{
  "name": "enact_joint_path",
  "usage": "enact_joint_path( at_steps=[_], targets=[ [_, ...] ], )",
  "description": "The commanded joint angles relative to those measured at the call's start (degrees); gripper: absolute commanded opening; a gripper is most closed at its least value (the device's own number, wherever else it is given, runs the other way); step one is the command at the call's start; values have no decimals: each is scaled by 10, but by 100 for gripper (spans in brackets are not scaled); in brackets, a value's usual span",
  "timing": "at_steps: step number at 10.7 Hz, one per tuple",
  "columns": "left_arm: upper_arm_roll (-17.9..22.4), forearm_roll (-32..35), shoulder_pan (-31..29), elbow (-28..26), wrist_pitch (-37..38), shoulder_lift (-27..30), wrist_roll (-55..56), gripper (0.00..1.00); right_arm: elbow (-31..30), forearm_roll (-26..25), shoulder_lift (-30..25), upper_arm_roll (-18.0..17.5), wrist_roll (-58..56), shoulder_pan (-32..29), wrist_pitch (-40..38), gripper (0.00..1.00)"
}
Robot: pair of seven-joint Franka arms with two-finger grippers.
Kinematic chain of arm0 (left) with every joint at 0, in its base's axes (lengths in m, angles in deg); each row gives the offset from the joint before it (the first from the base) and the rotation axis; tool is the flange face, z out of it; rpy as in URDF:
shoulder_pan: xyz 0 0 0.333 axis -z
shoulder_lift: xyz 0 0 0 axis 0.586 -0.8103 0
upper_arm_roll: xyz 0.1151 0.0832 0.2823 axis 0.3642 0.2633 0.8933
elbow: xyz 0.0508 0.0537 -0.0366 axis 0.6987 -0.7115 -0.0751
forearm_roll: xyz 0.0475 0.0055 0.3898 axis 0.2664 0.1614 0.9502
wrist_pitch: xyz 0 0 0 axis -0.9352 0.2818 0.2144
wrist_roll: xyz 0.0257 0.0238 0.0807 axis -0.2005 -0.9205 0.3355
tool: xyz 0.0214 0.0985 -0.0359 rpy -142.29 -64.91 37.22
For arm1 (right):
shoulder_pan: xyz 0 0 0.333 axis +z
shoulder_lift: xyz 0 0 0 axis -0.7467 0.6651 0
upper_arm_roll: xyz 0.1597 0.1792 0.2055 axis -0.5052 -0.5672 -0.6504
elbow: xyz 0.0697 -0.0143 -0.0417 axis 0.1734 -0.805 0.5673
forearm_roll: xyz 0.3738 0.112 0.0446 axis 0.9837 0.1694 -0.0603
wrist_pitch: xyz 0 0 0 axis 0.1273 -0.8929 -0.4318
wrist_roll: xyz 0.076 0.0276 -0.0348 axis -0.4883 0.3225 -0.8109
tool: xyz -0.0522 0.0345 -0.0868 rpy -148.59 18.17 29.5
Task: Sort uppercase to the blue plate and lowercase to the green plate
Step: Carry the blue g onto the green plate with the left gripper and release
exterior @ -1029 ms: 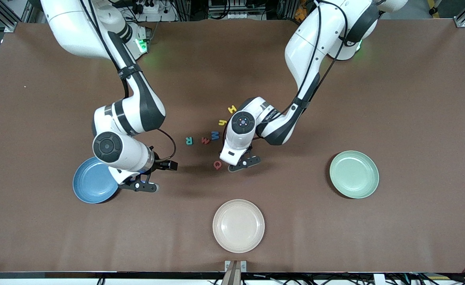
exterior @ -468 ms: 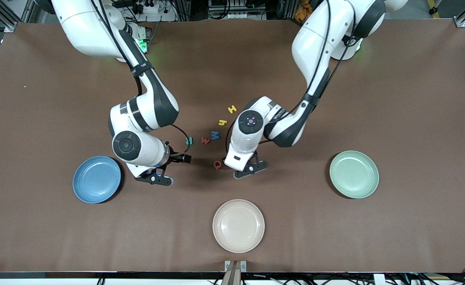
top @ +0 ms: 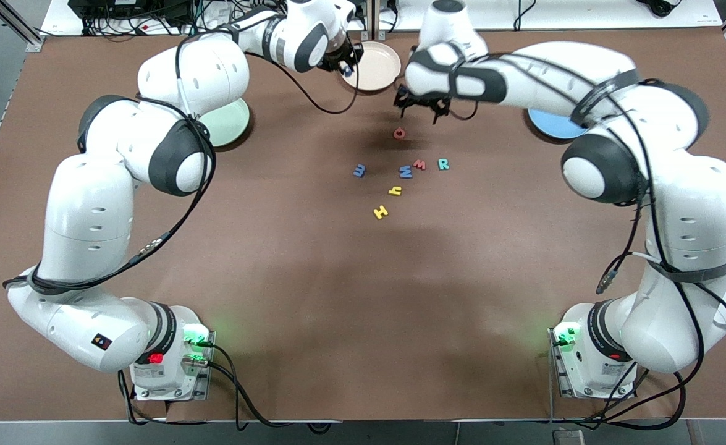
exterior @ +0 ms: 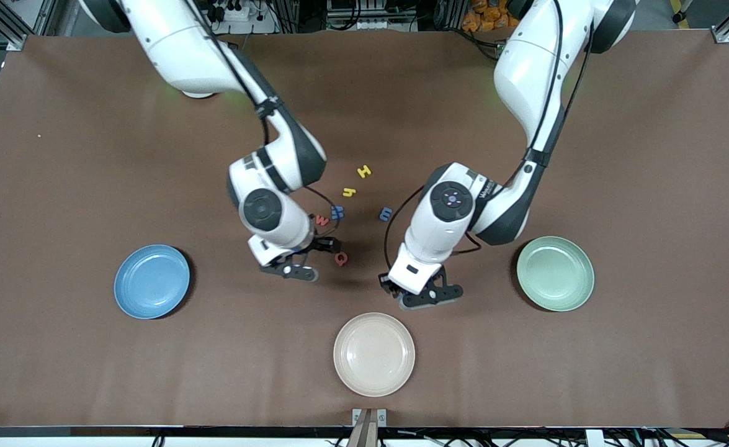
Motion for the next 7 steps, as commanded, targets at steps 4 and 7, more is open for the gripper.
enact_joint_path(
  at_steps=[4, 7],
  targets=[
    [16, 5, 6, 13, -131, -59, -64, 0, 66, -22, 85, 6, 43, 15, 56, 100],
    [5, 4, -29, 11, -112, -46, -99, 0, 86, -39, 100, 7, 50, 27, 53, 100]
  ],
)
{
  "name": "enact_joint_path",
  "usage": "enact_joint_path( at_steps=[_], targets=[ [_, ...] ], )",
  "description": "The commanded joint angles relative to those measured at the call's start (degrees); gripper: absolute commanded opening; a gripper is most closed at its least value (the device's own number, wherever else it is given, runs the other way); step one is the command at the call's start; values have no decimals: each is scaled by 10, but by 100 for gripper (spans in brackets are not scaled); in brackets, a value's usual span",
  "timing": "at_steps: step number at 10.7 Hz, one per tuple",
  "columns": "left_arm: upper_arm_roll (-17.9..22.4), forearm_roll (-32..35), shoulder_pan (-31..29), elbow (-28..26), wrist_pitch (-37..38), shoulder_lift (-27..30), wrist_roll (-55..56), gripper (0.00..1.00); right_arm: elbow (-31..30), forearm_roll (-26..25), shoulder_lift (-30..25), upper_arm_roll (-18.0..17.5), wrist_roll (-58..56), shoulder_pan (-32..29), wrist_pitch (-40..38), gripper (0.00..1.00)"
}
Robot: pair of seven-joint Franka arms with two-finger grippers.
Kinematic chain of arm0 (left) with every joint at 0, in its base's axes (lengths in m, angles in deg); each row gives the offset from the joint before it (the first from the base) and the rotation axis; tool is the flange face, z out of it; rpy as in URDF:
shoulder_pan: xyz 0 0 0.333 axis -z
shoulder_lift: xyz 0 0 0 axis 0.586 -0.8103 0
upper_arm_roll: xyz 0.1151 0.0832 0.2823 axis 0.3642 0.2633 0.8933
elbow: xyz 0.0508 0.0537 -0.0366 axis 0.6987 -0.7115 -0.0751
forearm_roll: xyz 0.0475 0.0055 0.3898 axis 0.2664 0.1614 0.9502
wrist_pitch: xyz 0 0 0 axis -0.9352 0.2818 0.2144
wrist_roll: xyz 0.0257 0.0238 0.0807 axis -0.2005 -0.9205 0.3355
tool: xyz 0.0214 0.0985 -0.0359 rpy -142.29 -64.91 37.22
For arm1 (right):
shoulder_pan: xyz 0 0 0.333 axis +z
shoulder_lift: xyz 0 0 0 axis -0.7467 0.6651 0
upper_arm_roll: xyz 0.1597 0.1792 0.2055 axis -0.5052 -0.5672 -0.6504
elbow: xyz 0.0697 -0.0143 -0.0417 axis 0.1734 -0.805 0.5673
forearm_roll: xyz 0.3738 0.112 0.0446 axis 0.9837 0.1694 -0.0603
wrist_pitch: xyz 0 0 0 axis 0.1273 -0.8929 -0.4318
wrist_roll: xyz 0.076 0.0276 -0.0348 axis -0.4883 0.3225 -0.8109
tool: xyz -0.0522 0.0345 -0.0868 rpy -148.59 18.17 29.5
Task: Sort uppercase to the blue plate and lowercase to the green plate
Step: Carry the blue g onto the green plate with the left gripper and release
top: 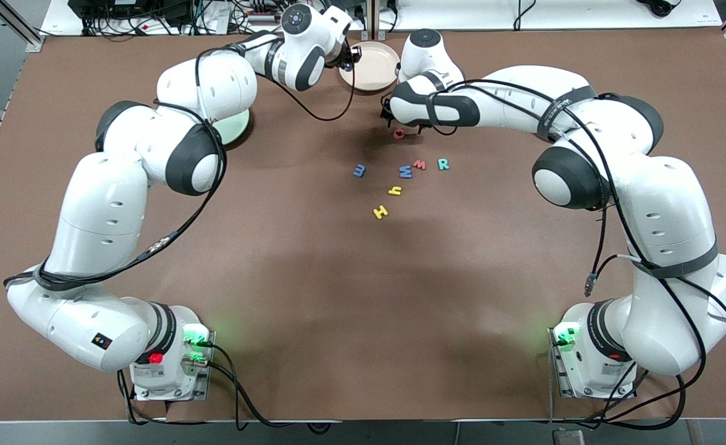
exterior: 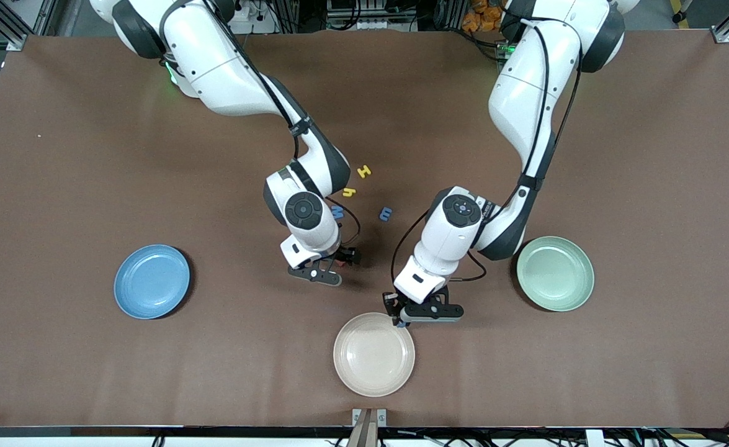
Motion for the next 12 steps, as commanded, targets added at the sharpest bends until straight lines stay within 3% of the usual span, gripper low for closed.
enact_joint_path(
  at_steps=[1, 3, 5, 7, 9, 10, 11, 12],
  targets=[
    [-34, 9, -61, -3, 53, 33, -72, 0, 48, -33, 31, 2, 27, 14, -12, 100],
    [-68, 10, -124, -15, 142, 73, -148, 0, 49, -44, 34, 1, 27, 16, -13, 100],
    [-84, 10, -192, -35, 277, 111, -245, 0, 48, -64, 36, 1, 27, 18, -13, 100],
    [-84, 10, -247, -108, 355, 157, -345, 0, 47, -63, 36, 1, 28, 19, -13, 100],
    [-80, 10, -312, -171, 357, 169, -442, 0, 47, -62, 35, 1, 28, 19, -13, 30],
    [-80, 10, -327, -189, 357, 169, -454, 0, 45, -61, 33, 1, 28, 20, -14, 2],
    [-80, 9, -330, -201, 359, 169, -444, 0, 41, -62, 33, 1, 28, 24, -13, 0],
    [-80, 8, -334, -203, 363, 167, -433, 7, 37, -62, 33, 1, 28, 25, -13, 0]
  ],
)
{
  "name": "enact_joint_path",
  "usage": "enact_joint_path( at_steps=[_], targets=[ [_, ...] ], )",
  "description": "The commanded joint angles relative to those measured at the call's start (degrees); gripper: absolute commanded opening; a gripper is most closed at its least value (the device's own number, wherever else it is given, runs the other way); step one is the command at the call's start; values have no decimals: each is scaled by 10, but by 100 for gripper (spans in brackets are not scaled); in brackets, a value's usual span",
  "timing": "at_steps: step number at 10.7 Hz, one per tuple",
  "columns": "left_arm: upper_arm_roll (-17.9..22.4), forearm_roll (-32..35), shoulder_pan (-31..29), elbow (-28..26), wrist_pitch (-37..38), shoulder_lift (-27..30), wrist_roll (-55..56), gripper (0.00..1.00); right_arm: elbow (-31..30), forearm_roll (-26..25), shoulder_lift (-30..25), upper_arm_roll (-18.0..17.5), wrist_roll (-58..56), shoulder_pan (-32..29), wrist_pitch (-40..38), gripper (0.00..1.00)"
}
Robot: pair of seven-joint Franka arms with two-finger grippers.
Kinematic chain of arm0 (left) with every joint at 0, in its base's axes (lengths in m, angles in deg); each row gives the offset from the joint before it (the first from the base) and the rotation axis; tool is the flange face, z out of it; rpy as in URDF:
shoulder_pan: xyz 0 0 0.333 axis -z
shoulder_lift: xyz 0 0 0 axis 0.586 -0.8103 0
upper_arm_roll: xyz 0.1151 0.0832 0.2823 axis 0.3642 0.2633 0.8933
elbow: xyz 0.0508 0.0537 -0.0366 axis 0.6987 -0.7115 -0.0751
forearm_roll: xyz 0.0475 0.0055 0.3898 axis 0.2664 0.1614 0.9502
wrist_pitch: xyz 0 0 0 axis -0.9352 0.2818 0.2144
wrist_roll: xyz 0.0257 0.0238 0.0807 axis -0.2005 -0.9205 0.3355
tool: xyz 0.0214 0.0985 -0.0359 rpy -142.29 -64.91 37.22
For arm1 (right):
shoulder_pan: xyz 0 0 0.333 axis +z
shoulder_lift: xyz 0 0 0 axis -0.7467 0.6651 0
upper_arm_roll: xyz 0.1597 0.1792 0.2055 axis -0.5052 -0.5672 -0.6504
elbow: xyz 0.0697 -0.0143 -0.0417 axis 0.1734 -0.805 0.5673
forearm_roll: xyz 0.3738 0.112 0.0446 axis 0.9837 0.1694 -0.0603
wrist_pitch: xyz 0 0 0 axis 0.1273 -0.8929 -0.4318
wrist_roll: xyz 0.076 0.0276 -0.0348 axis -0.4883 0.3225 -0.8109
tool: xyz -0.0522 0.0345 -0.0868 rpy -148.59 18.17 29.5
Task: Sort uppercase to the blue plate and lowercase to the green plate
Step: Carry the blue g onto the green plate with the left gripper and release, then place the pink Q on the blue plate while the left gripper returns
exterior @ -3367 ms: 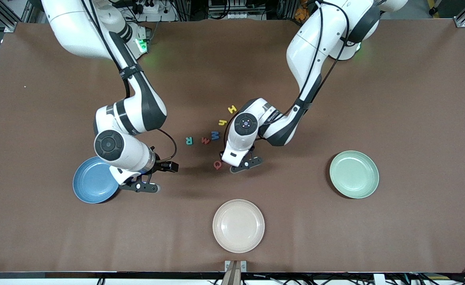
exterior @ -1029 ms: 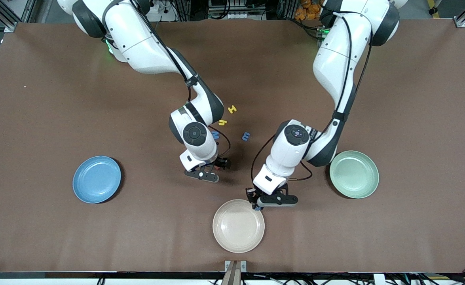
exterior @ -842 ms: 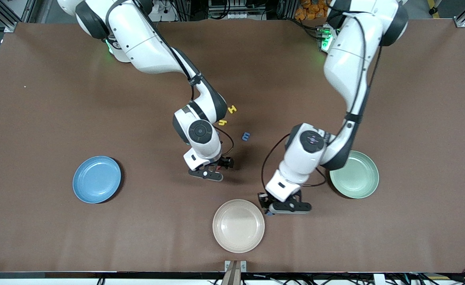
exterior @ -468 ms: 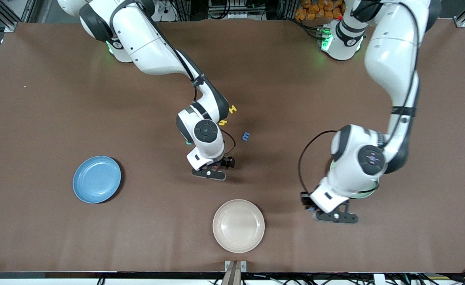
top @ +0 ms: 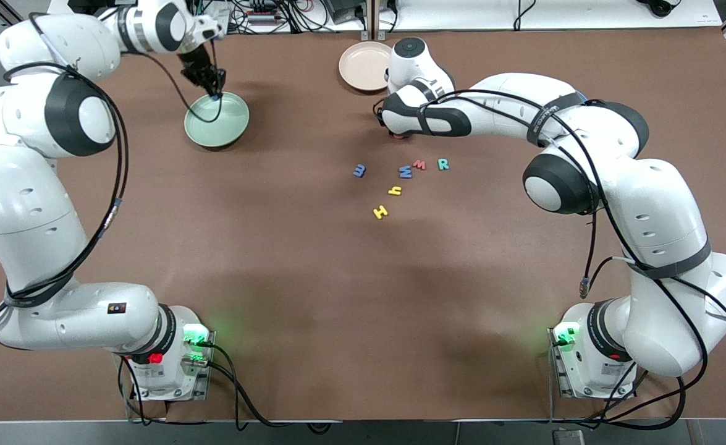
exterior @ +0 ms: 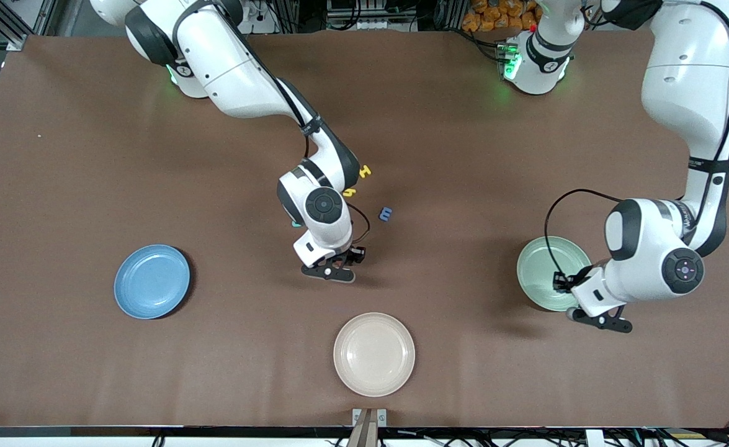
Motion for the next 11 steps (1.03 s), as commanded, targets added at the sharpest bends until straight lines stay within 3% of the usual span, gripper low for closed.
enact_joint_path(
  at_steps=[1, 2, 3, 4, 7, 11],
  targets=[
    [-7, 8, 5, -39, 20, 27, 44, 17, 5, -11, 8, 1, 15, 6, -6, 0],
    [-8, 8, 6, -39, 37, 29, 66, 43, 5, -11, 8, 0, 14, 6, -6, 0],
    [-10, 8, 10, -37, 55, 30, 82, 76, 5, -11, 4, 1, 10, 4, -6, 0],
    [-13, 7, 11, -37, 70, 39, 104, 100, 5, -11, -3, 1, 3, -4, -9, 0],
    [-41, 9, 25, -26, 111, 80, 163, 100, 6, -9, -34, 0, -93, -51, -93, 0],
    [-54, 9, 58, 1, 168, 139, 193, 100, -1, 0, -56, -16, -216, -153, -148, 0]
  ],
)
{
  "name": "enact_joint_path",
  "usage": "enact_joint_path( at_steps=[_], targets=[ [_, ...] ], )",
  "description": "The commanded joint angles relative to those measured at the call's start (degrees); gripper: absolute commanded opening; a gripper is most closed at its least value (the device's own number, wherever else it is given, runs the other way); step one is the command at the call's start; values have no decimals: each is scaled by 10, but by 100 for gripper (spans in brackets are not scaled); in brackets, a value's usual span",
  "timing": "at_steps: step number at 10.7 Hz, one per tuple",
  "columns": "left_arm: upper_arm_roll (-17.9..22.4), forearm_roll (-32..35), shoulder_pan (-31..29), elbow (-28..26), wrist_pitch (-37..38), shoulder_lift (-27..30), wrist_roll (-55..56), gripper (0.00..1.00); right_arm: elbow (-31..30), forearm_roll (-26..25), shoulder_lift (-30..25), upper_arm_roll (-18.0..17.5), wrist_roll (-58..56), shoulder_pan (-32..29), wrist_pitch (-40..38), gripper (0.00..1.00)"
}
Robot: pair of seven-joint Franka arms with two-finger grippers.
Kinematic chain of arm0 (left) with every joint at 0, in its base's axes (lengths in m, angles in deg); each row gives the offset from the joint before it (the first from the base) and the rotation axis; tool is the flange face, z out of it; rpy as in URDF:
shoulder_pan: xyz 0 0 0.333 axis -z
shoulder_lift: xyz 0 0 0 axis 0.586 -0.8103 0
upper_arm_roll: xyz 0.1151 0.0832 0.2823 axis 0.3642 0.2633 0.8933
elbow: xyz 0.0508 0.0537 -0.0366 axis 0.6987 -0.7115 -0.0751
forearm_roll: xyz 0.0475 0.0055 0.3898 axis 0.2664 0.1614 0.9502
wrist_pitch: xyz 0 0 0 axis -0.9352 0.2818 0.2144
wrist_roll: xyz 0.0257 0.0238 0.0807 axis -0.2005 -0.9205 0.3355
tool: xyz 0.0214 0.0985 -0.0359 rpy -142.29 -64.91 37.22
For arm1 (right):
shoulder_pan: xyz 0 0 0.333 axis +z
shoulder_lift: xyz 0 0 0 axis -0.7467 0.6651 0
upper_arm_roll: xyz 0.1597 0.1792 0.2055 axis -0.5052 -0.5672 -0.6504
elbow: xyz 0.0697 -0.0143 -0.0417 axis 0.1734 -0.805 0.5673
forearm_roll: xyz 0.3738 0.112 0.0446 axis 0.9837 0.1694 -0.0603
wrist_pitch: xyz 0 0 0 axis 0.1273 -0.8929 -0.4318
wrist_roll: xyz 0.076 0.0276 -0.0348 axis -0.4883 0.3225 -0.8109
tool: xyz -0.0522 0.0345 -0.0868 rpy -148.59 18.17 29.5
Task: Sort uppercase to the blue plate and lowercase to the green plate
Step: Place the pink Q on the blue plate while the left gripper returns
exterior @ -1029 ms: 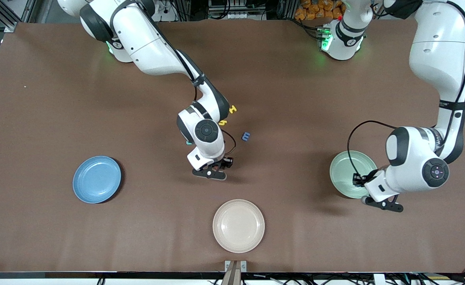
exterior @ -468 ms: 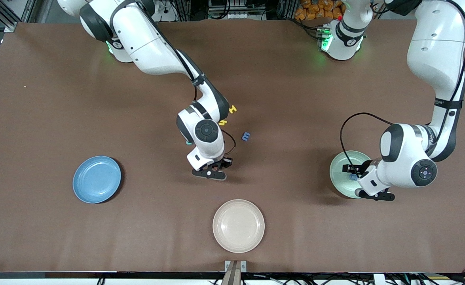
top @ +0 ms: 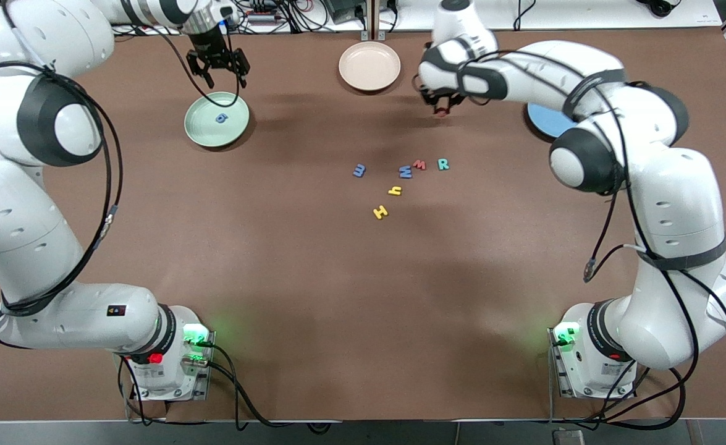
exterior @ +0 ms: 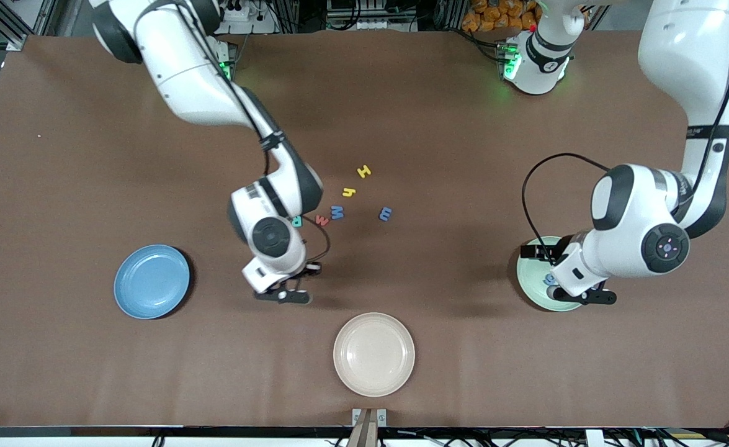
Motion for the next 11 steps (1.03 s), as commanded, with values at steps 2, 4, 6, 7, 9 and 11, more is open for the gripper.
enact_joint_path(
  at_steps=[2, 4, 6, 7, 9, 11],
  targets=[
    [-1, 9, 66, -4, 28, 45, 42, 100, -78, -1, -58, -15, -134, -72, -3, 0],
    [-5, 8, 126, -1, 26, 44, 76, 100, -149, -2, -107, -15, -260, -130, 35, 0],
    [-13, 8, 188, 18, -7, 26, 73, 100, -176, -2, -132, -15, -363, -179, 36, 0],
    [-19, 9, 211, 18, -37, 14, 63, 100, -185, -2, -139, -15, -401, -195, 36, 0],
    [-51, 47, 246, 19, -98, -21, 18, 100, -205, -2, -144, -15, -475, -231, 35, 0],
    [-61, 92, 294, 18, -162, -55, -37, 100, -205, -7, -138, -15, -534, -265, 38, 0]
  ],
)
